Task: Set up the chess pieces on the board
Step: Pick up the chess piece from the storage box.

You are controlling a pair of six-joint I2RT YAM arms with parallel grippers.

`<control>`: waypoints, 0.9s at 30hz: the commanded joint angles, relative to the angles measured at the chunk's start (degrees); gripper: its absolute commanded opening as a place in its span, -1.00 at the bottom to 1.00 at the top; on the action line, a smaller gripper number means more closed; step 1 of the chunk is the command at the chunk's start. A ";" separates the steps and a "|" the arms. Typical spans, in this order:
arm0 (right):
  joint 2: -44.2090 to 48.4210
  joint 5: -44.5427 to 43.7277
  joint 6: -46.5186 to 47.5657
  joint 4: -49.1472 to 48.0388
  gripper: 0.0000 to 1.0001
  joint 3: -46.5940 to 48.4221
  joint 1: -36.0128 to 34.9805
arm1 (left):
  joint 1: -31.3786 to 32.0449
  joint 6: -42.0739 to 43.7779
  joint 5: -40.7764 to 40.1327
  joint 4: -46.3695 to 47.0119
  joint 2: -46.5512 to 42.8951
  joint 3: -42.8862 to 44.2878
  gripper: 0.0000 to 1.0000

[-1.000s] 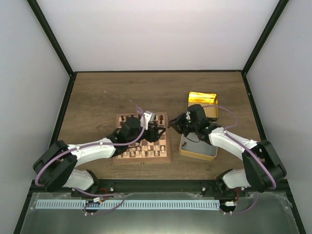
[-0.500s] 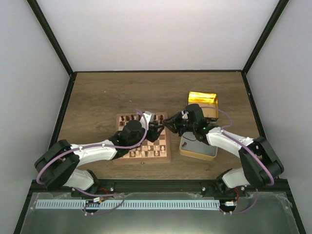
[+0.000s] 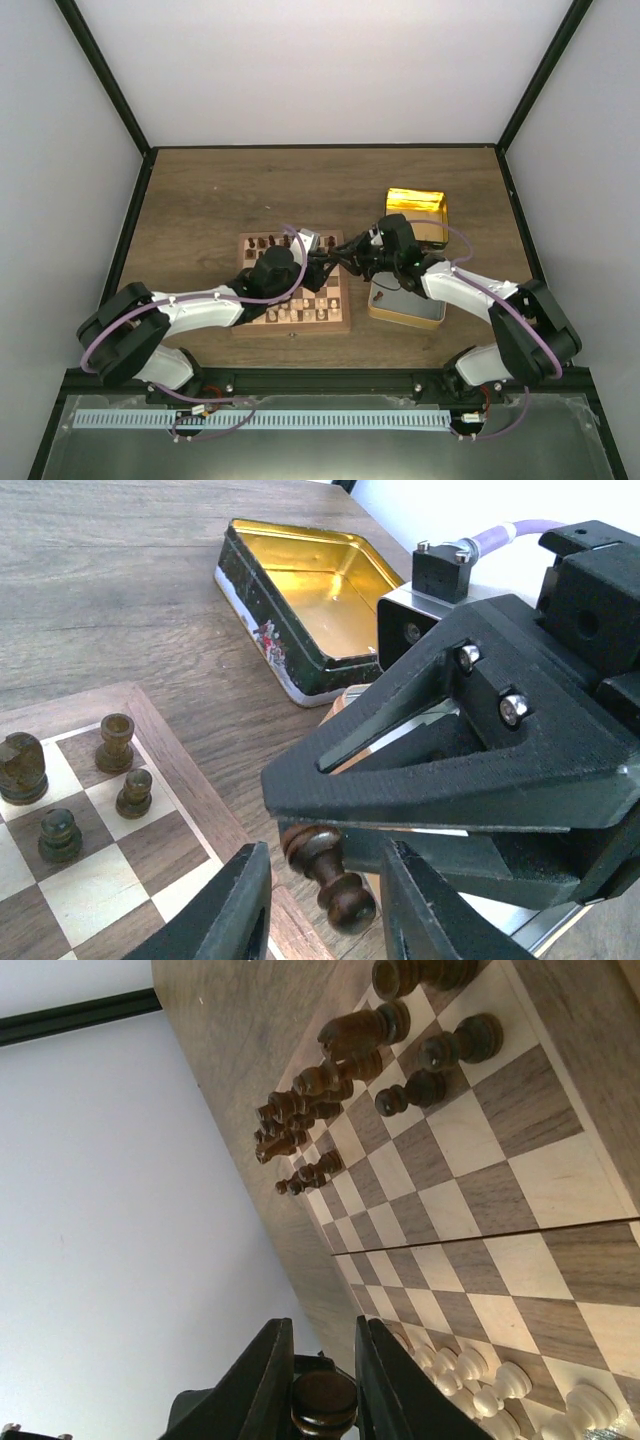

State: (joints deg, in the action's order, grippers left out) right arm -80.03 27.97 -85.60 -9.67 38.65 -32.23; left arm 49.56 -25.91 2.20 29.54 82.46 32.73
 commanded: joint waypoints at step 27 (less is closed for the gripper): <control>5.86 -20.56 19.87 15.48 0.23 5.34 -0.23 | -10.66 12.51 -0.01 -65.01 -0.72 23.71 -0.92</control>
State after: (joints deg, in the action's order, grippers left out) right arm -76.71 14.81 -70.37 0.71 43.31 -32.69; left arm 43.57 -17.54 1.26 -13.78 79.05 50.92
